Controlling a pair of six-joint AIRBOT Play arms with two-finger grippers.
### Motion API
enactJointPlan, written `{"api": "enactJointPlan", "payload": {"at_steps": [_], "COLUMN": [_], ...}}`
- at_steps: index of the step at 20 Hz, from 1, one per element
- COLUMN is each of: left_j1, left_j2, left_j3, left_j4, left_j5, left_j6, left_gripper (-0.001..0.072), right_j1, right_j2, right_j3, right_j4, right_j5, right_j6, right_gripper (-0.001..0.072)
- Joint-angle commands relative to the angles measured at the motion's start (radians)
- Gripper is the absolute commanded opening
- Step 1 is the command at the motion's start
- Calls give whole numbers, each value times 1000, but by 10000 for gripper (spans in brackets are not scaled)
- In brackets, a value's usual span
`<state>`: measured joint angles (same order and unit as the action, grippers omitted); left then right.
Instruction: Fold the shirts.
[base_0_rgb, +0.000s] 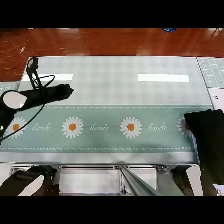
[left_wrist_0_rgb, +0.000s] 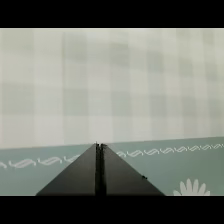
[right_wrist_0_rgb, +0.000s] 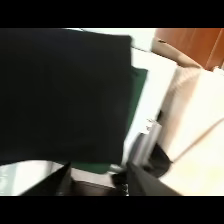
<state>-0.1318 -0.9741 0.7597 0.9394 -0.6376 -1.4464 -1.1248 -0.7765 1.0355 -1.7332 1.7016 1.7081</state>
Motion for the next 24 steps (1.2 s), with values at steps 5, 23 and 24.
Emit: {"api": "enactJointPlan", "payload": {"at_steps": [5,23,24], "left_j1": [43,-151,-151], "left_j2": [-146,-319,-321], "left_j3": [473,420,420], "left_j4": [95,535,535], "left_j5": [-164,-365,-365], "left_j6": [32,-243,-243], "left_gripper": [18,20,19], "right_j1": [347,1211,1211], "right_j2": [-182,-622,-622], "right_j3": [177,278,278], "right_j4": [853,204,205], "right_j5": [-465,-549,-550], "right_j6": [-196,-114,-114], "right_gripper": [25,26,25]}}
